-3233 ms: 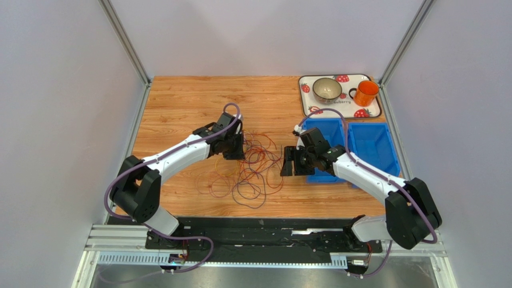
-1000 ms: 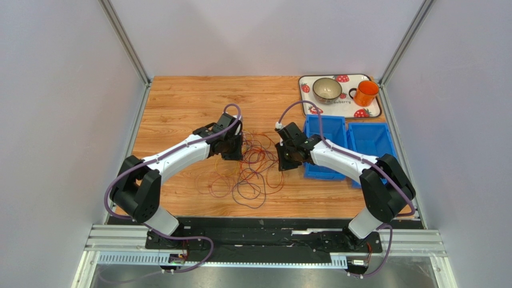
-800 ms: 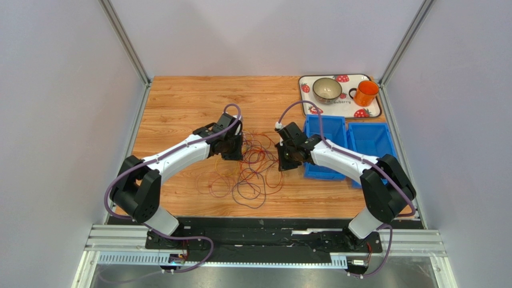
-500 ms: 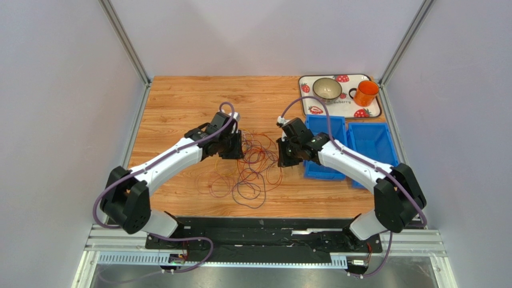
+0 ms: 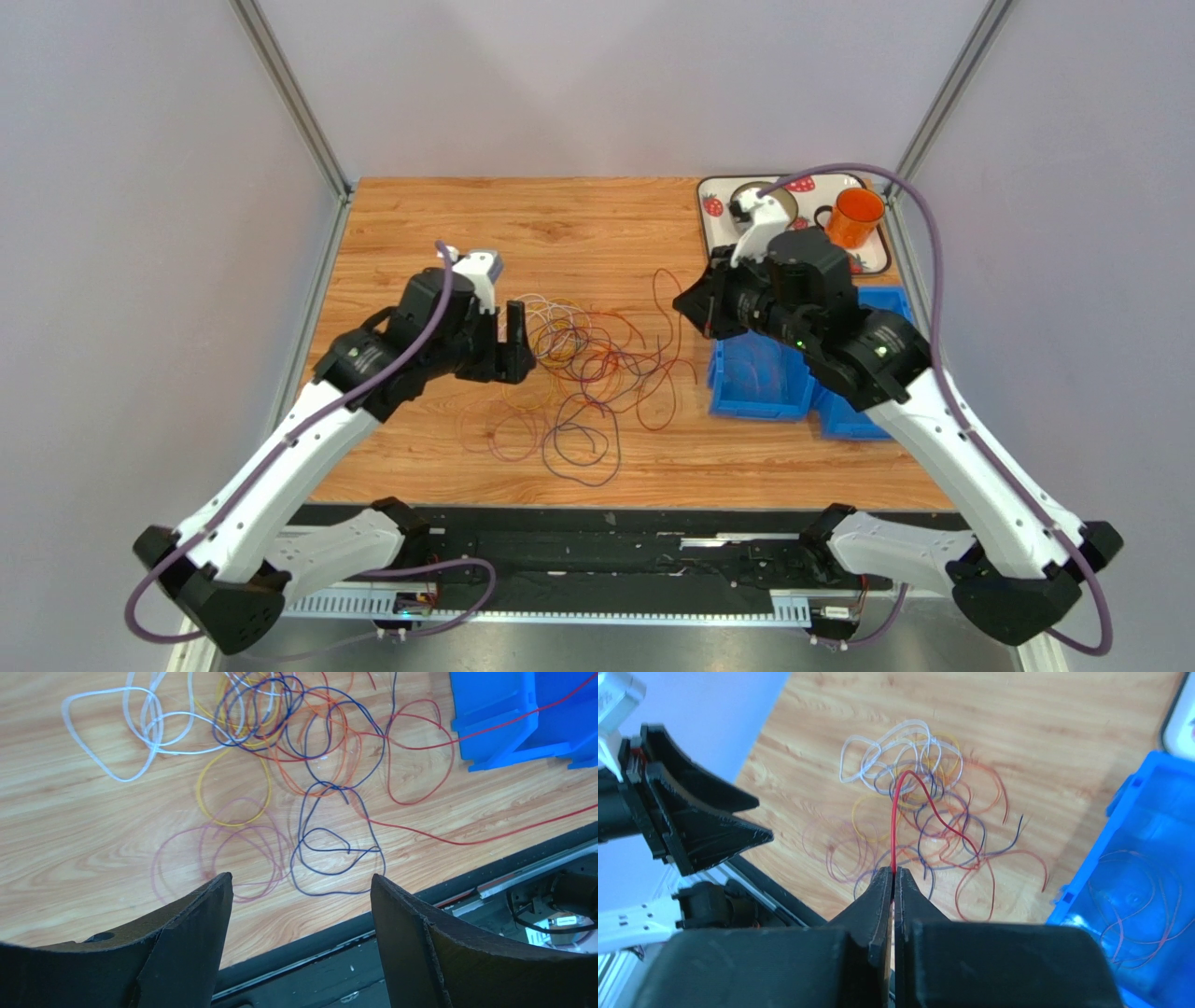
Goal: Untangle the cables
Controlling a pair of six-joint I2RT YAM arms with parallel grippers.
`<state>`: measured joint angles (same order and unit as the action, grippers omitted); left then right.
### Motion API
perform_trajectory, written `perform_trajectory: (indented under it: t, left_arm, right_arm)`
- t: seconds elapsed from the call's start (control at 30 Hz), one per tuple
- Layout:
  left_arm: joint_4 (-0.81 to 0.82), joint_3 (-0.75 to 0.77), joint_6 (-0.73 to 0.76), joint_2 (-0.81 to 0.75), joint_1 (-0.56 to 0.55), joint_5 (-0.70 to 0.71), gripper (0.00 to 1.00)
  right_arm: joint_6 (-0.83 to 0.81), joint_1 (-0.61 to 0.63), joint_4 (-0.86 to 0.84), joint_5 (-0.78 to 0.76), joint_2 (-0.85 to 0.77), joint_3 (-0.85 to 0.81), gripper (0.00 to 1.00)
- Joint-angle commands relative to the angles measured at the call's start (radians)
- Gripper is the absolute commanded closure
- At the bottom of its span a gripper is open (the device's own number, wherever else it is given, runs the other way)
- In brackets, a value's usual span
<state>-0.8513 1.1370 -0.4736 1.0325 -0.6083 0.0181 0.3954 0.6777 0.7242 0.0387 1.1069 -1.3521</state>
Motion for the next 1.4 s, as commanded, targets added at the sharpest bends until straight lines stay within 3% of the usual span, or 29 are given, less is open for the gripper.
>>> perform_trajectory:
  t: [0.0,0.33,0.7,0.8,0.93,1.03,1.17,1.37]
  left_arm:
    - [-0.169,0.055,0.085,-0.103,-0.005,0.095,0.20]
    - [-0.033,-0.152,0.107,-0.336,-0.005,0.069,0.21]
    - [-0.006,-0.186,0.113,-0.405,-0.005,0.085,0.21]
    - [-0.005,-0.190,0.113,-0.417,-0.005,0.083,0.21]
    - [0.001,-0.192,0.113,-0.422,-0.005,0.082,0.21]
    - [0.004,-0.194,0.115,-0.419,-0.005,0.077,0.21]
    - [0.006,-0.197,0.116,-0.408,-0.007,0.068,0.22]
    - [0.008,-0.198,0.116,-0.399,-0.007,0.062,0.22]
  right_arm:
    - [-0.004,0.005,0.044,-0.092,-0.051,-0.111,1.00]
    - [-0.099,0.005,0.067,-0.282,-0.055,-0.395,1.00]
    - [-0.326,0.005,0.035,-0.433,0.096,-0.800,1.00]
    - [-0.391,0.005,0.001,-0.532,0.131,-0.846,1.00]
    - [-0.525,0.003,-0.075,-0.768,0.131,-0.759,1.00]
    - [-0.537,-0.021,-0.127,-0.868,0.104,-0.577,1.00]
    - [-0.419,-0.128,-0.128,-0.807,0.085,-0.377,1.00]
    - [-0.265,-0.363,-0.137,-0.557,0.048,-0.250,1.00]
